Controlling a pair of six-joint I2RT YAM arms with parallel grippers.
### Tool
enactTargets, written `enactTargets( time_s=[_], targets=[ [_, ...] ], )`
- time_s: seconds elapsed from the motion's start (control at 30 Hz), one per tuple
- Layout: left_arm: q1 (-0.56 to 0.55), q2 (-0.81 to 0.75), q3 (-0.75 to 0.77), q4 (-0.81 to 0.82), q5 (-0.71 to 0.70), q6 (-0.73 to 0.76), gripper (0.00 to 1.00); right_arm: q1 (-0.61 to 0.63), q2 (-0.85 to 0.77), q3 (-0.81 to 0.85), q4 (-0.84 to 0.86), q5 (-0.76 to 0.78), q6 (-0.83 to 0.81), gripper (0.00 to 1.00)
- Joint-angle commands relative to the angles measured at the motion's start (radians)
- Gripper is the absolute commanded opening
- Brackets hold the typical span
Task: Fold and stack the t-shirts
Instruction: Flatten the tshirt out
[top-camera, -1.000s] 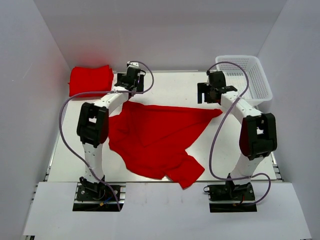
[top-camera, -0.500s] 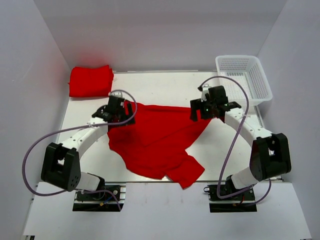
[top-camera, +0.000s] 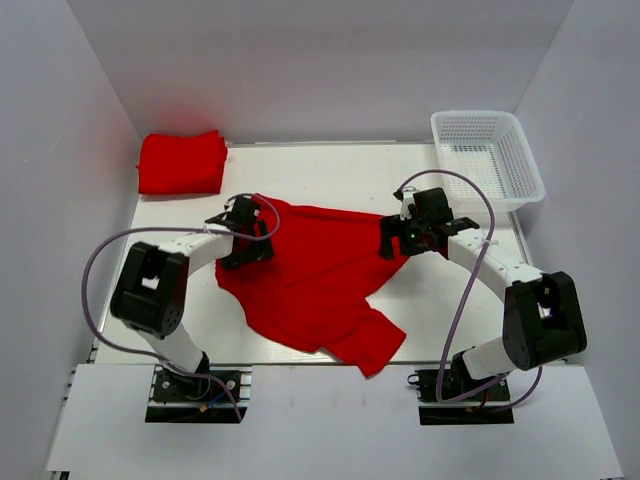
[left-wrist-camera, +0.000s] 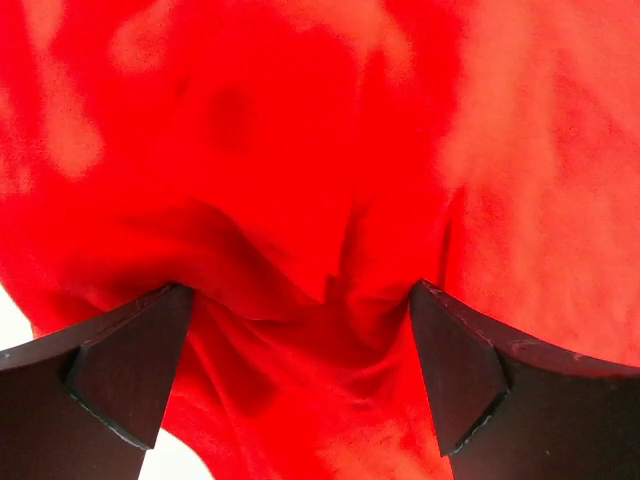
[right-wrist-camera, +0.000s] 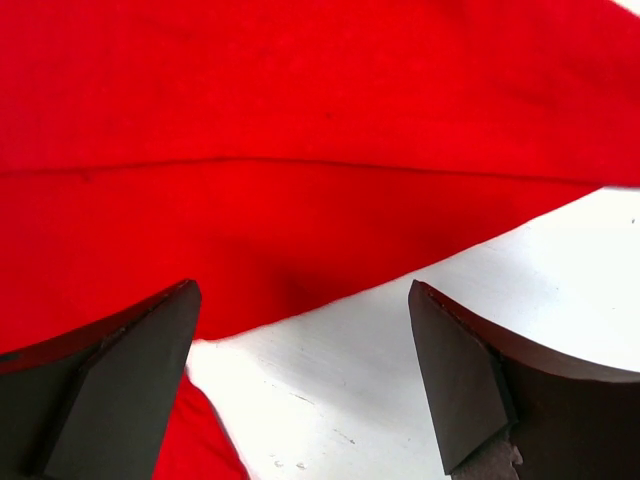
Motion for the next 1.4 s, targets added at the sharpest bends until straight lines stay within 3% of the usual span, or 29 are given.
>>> enactTargets(
  time_s=[0.0,0.13,0.4,0.43,0.53,0.63,0.83,0.9,1.0,1.13,1.23,1.37],
  targets=[
    [0.056,0.165,0.096,0.003,-0.105,0.017,1.0,0.002,-0.045,0.0,0.026,0.023,0.029,0.9],
    [0.083,0.324,0.22,0.04,-0.087,0.103,1.0,0.002,-0.063,-0.011,0.031,0.029,0.047,0.9],
    [0.108,0.732,0.858,0.098,0.228,0.427,1.0,-0.003,-0.085,-0.042,0.084,0.025,0.067,0.9],
    [0.108,0.775,1.027,0.054,0.249,0.451,1.0,0.0,-0.079,-0.031,0.081,0.008,0.067,0.9],
    [0.108,0.925,1.343,-0.035,0.249,0.533,1.0,-0.003,-0.063,-0.026,0.093,-0.021,0.075,0.9],
    [0.108,0.949,1.451,-0.064,0.248,0.558,1.0,-0.003,-0.058,-0.011,0.078,-0.023,0.078,0.9],
    [0.088,0.593,1.104,0.06,0.283,0.567,1.0,-0.006,-0.115,-0.016,0.078,-0.026,0.072,0.9],
    [0.076,0.457,1.054,-0.055,0.242,0.559,1.0,-0.003,-0.13,-0.003,0.066,-0.023,0.063,0.9],
    [0.076,0.38,0.96,-0.106,0.232,0.476,1.0,0.002,-0.151,0.0,0.038,0.026,0.063,0.9],
    [0.067,0.109,0.66,-0.129,0.257,0.388,1.0,-0.006,-0.192,-0.003,0.008,0.113,0.081,0.9],
    [0.056,-0.05,0.394,-0.118,0.237,0.236,1.0,-0.005,-0.219,-0.019,-0.021,0.212,0.127,0.9],
    [-0.005,-0.287,0.091,-0.101,0.381,0.142,1.0,-0.009,-0.213,-0.036,-0.044,0.223,0.188,0.9]
  ],
)
